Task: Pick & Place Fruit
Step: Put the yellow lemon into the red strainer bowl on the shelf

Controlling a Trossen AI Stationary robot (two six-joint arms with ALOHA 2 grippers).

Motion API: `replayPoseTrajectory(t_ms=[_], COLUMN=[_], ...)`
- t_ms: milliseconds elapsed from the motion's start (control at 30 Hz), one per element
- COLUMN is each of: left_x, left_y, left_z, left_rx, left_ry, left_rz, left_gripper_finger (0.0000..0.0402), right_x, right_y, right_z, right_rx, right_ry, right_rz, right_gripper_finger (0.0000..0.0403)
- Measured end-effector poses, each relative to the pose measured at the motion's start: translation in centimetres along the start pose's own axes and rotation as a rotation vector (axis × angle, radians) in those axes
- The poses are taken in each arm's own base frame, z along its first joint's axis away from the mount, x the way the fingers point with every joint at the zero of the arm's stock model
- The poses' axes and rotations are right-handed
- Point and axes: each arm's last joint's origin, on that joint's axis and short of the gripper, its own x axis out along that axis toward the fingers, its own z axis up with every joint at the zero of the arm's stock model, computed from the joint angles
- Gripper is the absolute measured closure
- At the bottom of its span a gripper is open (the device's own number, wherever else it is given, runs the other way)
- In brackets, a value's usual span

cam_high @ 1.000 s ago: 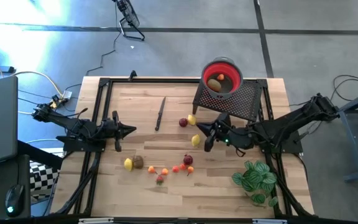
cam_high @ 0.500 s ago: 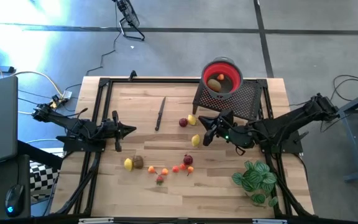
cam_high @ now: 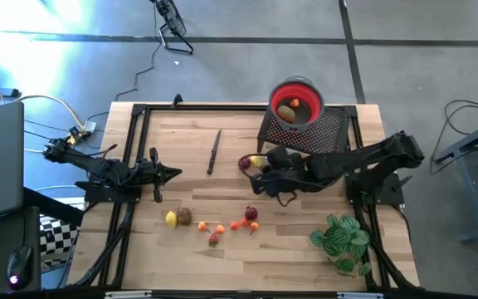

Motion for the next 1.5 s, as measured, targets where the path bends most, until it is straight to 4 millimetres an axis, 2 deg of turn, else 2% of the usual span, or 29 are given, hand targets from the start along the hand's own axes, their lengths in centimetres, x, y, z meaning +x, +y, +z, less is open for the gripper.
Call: replayPoseTrajectory(t_ms=[133, 400, 567, 767, 933, 1100, 1300, 1500], left_x=[0.0, 0.0, 0.0, 0.0, 0.0, 0.0, 0.0, 0.0], left_y=[0.0, 0.0, 0.0, 0.0, 0.0, 0.0, 0.0, 0.0], left_z=[0.0, 0.0, 0.0, 0.0, 0.0, 0.0, 0.0, 0.0], left_rx=[0.000, 0.023, 0.023, 0.023, 0.024, 0.024, 0.025, 0.025], left_ry=[0.000, 0.000, 0.000, 0.000, 0.001, 0.002, 0.003, 0.003], left_rz=[0.000, -0.001, -0.003, -0.003, -0.003, -0.002, -0.002, -0.002], left_gripper_finger=[0.0402, 0.0402, 0.0402, 0.0402, 0.0402, 0.0402, 0.0402, 0.0402], right_x=[2.5, 6.6, 8.3, 9.4, 10.3, 11.4, 12.4, 13.0], right_y=[-0.5, -0.1, -0.3, -0.5, -0.3, -0.4, -0.5, -0.5], right_z=[-1.5, -2.7, -2.9, -3.0, -3.5, -4.2, -5.0, -5.4], right_rx=[0.070, 0.097, 0.106, 0.065, 0.050, 0.058, 0.156, 0.212], right_ry=[0.173, 0.283, 0.324, 0.319, 0.309, 0.313, 0.358, 0.343], right_rz=[-0.122, -0.189, -0.223, -0.247, -0.254, -0.286, -0.330, -0.354], right_gripper_finger=[0.0400, 0.0400, 0.0400, 0.0389, 0.0335, 0.0251, 0.0152, 0.0097])
